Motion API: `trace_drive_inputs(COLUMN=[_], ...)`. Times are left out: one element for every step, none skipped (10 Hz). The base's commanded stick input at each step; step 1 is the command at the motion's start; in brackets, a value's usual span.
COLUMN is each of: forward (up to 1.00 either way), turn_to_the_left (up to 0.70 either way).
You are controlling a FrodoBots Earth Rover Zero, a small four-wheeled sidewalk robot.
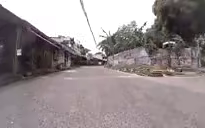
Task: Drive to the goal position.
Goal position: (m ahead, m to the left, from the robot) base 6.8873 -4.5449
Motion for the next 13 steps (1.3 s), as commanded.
trace_drive_inputs(forward=[0.5,0.5,0.5,0.5,0.5,0.5,0.5,0.5,0.5,0.5,0.5,0.5,0.5], turn_to_the_left=[0.07,0.07,0.07,0.07,0.07,0.07,0.07,0.07,0.07,0.07,0.07,0.07,0.07])
